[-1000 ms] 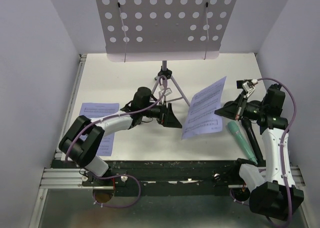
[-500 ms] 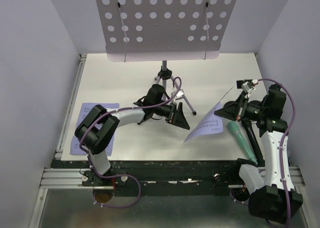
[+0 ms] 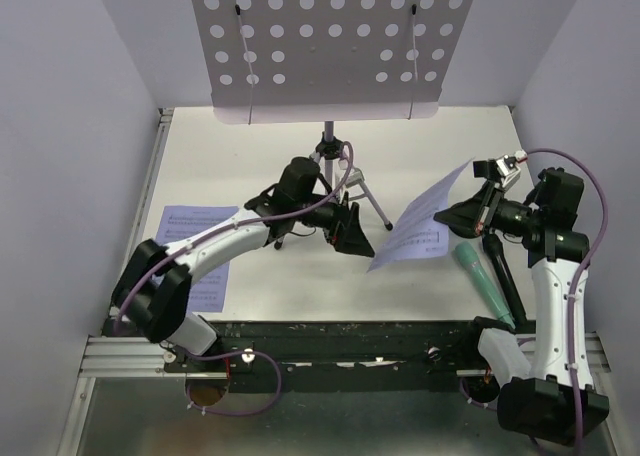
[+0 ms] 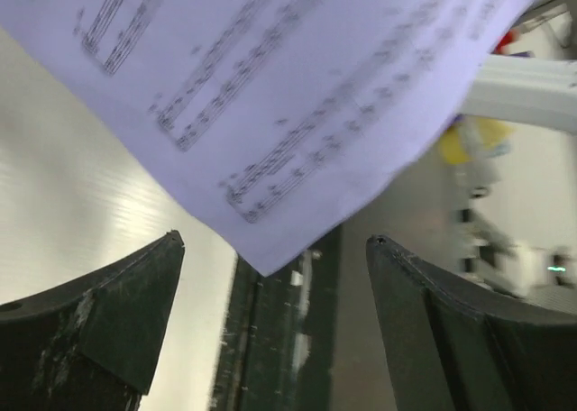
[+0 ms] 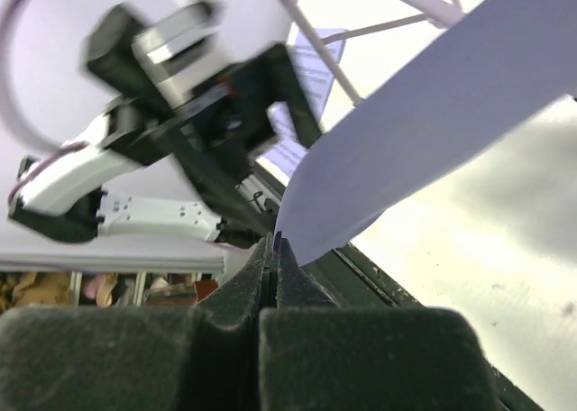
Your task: Pack up the instrument practice props
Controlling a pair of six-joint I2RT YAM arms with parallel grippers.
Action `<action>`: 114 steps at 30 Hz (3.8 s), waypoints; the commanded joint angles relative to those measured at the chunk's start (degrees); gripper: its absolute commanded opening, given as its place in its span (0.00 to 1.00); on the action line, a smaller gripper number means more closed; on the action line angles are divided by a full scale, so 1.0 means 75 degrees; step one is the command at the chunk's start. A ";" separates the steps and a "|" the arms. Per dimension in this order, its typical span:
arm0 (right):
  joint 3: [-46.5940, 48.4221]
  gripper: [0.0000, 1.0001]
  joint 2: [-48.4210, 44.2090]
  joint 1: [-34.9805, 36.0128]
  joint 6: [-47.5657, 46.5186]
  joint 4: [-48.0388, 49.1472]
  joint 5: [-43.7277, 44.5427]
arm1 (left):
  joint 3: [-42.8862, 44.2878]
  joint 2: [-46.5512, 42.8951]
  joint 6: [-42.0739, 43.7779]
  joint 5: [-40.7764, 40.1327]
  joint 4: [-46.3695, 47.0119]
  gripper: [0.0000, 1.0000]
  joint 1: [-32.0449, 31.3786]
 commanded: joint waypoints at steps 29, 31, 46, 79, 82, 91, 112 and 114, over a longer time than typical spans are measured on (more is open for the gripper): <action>-0.0419 0.54 0.1048 -0.0039 0.2942 -0.0133 0.0245 | 0.2128 -0.0641 0.8807 -0.7367 -0.2690 0.00 -0.3469; -0.0127 0.68 0.0967 -0.0027 0.2580 -0.0460 0.0338 | 0.1988 -0.0793 0.8959 -0.7250 -0.2749 0.00 -0.3469; 0.2113 0.99 0.0181 -0.0027 -0.2285 -0.4085 0.2600 | 0.1435 -0.4964 1.1407 -0.6864 -0.7712 0.00 -0.2638; 0.2102 1.00 0.0614 -0.0027 -0.1582 -0.2314 0.2424 | 0.1802 -0.4074 1.7184 -0.4708 -0.5736 0.00 0.7992; 0.2090 1.00 0.0591 -0.0027 -0.1629 -0.2372 0.2413 | 0.0865 -0.4694 1.7514 -0.4415 -0.6194 0.00 0.7980; 0.1961 0.99 0.0568 -0.0027 -0.1641 -0.2349 0.2366 | -0.1105 -0.5434 1.8310 -0.4810 -0.7739 0.00 0.7992; 0.1703 1.00 0.0731 -0.0027 -0.1512 -0.2173 0.2167 | -0.2582 -0.6513 1.6697 -0.6100 -0.8423 0.00 0.7980; 0.1668 1.00 0.0720 -0.0027 -0.1500 -0.2161 0.2167 | -0.2735 -0.6525 1.6250 -0.6346 -0.8141 0.00 0.7992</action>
